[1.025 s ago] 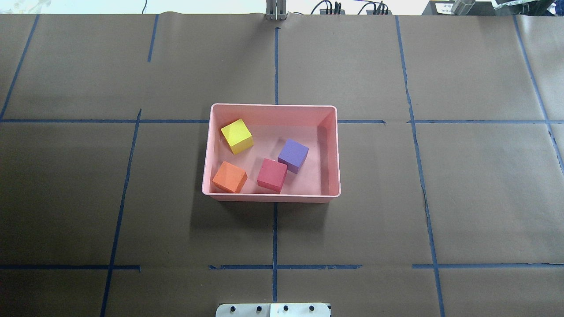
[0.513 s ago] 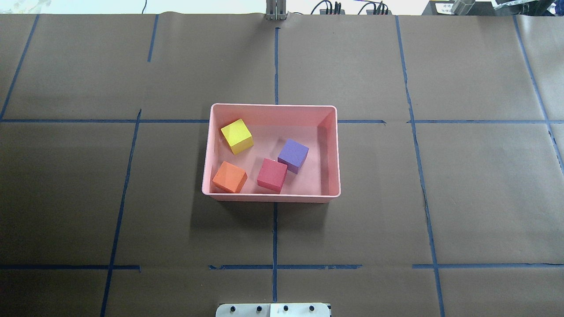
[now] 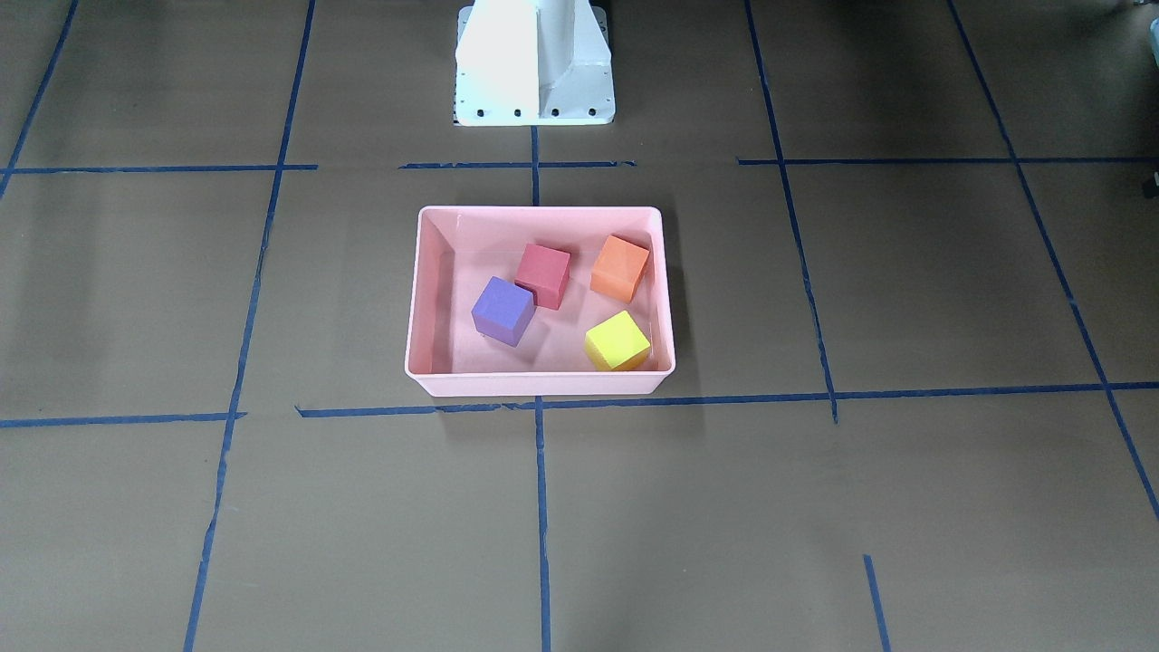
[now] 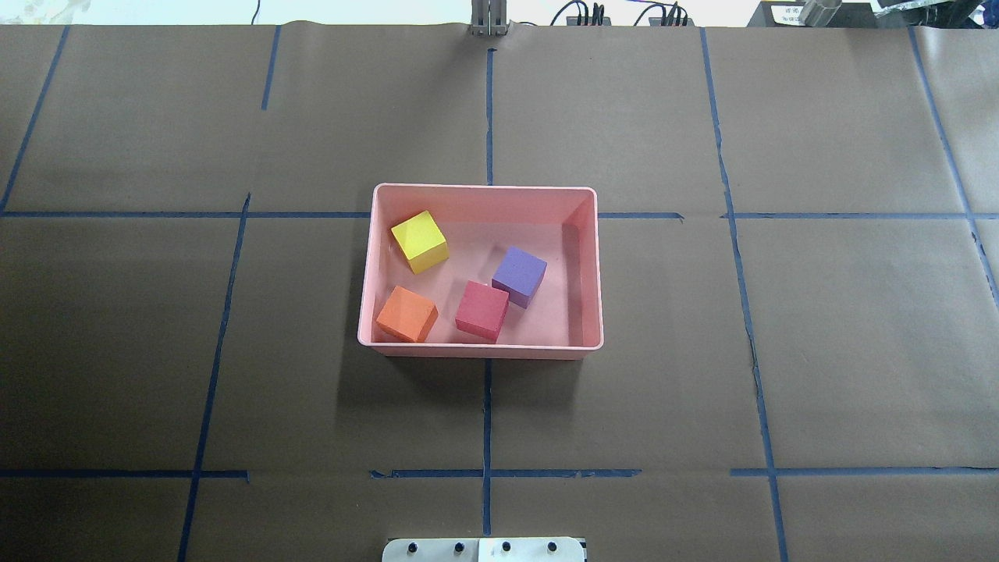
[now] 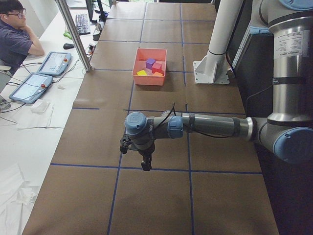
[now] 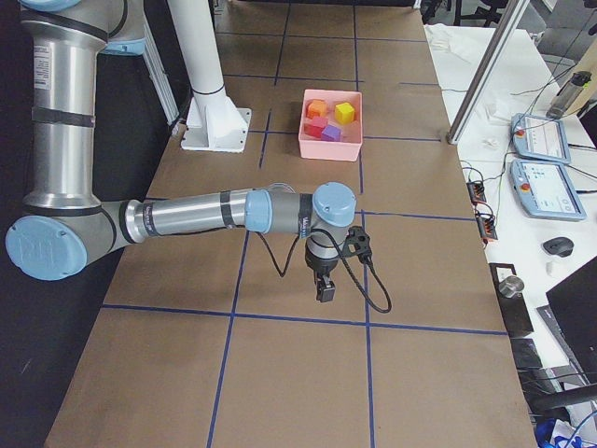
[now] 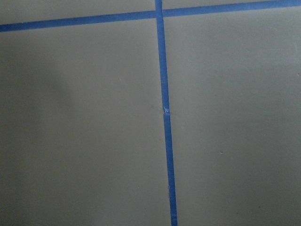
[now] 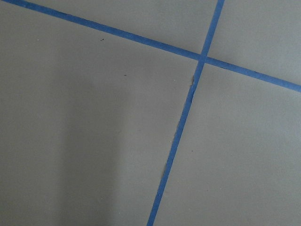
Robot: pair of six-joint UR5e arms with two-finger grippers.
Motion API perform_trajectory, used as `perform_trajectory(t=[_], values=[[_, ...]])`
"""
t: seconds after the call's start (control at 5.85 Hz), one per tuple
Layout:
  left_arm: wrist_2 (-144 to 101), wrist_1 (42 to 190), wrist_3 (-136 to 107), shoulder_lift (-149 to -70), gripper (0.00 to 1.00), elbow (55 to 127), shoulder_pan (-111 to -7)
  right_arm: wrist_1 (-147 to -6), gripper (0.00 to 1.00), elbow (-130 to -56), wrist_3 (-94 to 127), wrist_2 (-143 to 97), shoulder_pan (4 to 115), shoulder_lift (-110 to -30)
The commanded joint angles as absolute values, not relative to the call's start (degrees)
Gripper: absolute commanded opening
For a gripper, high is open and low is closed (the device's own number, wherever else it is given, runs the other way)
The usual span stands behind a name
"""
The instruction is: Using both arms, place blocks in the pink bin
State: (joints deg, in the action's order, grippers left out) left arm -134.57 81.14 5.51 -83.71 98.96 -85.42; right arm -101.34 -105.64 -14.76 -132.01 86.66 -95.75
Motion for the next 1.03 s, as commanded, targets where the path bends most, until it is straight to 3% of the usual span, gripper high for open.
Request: perform_trajectory(t=[0.0, 0.85], values=[[-134.56, 81.12, 5.54, -83.67, 1.0, 98.79, -85.43, -101.34, 1.0, -105.64, -14.77, -132.01, 86.66, -95.8], [-134.56, 81.12, 5.54, -83.85, 1.0, 98.7, -85.43, -101.34, 1.0, -104.69, -14.85, -131.92, 86.66, -96.15]])
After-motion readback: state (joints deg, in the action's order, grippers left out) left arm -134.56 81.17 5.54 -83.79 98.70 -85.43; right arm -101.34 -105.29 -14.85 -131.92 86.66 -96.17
